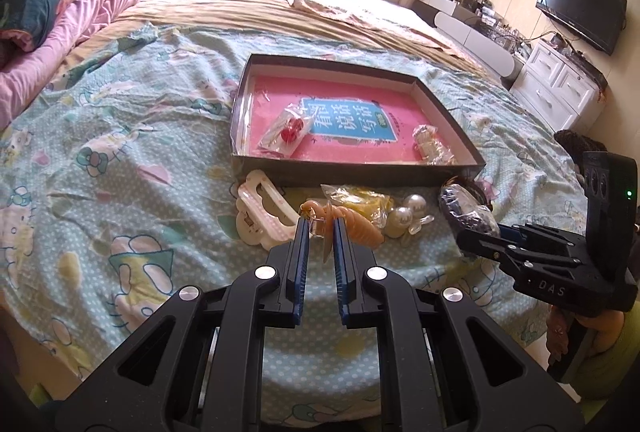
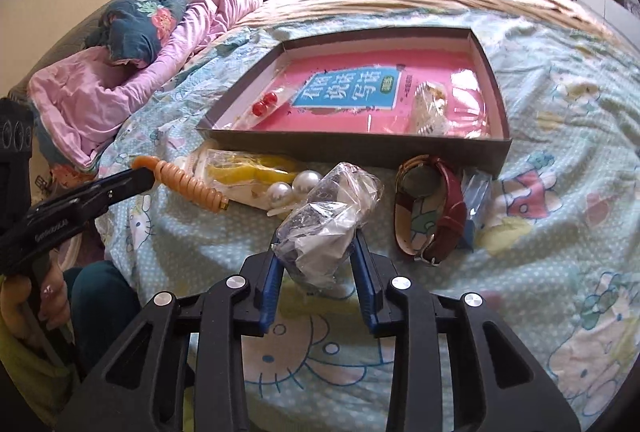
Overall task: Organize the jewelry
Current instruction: 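Grasp the orange coiled hair tie with the left tool while the right tool grasps the dark-item bag, then carry the hair tie and bag into the box and open both tools, then withdraw both tools from the box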
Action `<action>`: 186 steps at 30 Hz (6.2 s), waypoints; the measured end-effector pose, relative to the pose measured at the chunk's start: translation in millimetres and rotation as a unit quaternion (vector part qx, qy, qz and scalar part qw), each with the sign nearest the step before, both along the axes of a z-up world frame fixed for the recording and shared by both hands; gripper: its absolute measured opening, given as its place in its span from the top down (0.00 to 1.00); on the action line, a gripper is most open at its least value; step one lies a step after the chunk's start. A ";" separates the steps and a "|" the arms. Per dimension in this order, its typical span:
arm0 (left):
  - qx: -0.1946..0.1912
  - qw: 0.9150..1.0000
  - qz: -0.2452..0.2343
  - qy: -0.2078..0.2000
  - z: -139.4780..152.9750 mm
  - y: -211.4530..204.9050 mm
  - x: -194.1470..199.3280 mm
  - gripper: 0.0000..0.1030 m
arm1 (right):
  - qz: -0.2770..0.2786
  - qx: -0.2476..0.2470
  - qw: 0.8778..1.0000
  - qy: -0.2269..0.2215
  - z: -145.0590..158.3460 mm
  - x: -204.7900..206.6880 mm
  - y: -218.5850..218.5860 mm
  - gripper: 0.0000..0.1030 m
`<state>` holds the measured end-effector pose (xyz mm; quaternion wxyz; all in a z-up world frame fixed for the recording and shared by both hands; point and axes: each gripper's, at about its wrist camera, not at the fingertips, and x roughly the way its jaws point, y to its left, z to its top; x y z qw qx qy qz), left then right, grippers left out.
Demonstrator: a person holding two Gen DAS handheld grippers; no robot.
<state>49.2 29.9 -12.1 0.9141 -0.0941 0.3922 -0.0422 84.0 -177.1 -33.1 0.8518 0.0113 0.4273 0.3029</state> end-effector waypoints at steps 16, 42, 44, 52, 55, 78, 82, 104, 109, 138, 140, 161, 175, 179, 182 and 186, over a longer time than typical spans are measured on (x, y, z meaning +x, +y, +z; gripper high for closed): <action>-0.002 0.999 0.027 -0.034 22.4 9.8 -7.9 0.94 | 0.017 0.003 0.999 -0.047 27.4 -9.7 2.9 0.70; 0.002 0.999 0.007 -0.038 35.5 -9.3 20.0 0.94 | 0.011 0.003 0.995 -0.102 53.0 0.3 -5.9 0.70; 0.005 0.999 0.005 -0.041 37.9 -12.0 24.3 0.94 | 0.005 0.003 0.994 -0.106 54.8 3.4 -10.0 0.70; 0.010 0.999 -0.005 -0.048 45.5 -21.7 42.8 0.94 | -0.020 0.006 0.993 -0.119 63.2 17.3 -25.0 0.71; 0.011 0.999 -0.008 -0.050 48.7 -23.8 49.6 0.94 | -0.028 0.006 0.992 -0.124 65.9 22.2 -30.8 0.71; 0.002 0.999 -0.011 -0.043 43.9 -25.7 95.1 0.94 | -0.056 -0.007 0.989 -0.136 70.3 58.8 -41.9 0.71; -0.004 0.999 -0.012 -0.039 39.9 -26.4 101.8 0.94 | -0.057 -0.011 0.989 -0.136 67.8 64.0 -42.0 0.72; -0.024 1.000 -0.016 -0.001 -9.0 -23.2 129.7 0.94 | -0.069 -0.051 0.990 -0.112 28.3 101.6 -35.4 0.73; -0.035 0.999 -0.020 0.012 -17.5 -22.3 132.9 0.94 | -0.073 -0.061 0.989 -0.110 21.0 109.4 -33.6 0.73; -0.007 0.999 -0.008 0.043 -37.8 -13.5 131.2 0.94 | -0.081 -0.088 0.990 -0.069 -9.7 133.8 -24.1 0.71; -0.007 0.999 -0.007 0.043 -38.2 -13.6 131.4 0.94 | -0.084 -0.087 0.991 -0.062 -10.8 132.9 -25.6 0.70; -0.017 0.999 0.004 0.027 -16.6 -7.9 115.1 0.53 | -0.094 -0.045 0.990 -0.099 39.8 88.9 -47.3 0.30; -0.022 0.999 0.031 -0.007 22.8 3.2 86.7 0.09 | -0.097 -0.029 0.986 -0.130 69.5 63.4 -55.7 0.21; -0.023 0.999 0.037 -0.022 34.6 6.2 77.2 0.09 | -0.098 -0.024 0.985 -0.138 77.7 57.1 -58.2 0.21; -0.027 0.999 0.036 -0.028 40.6 8.3 71.5 0.09 | -0.097 -0.020 0.984 -0.146 84.3 51.2 -58.7 0.21; -0.022 0.998 0.040 -0.035 46.4 10.9 63.2 0.09 | -0.093 -0.017 0.983 -0.155 91.2 42.9 -57.8 0.20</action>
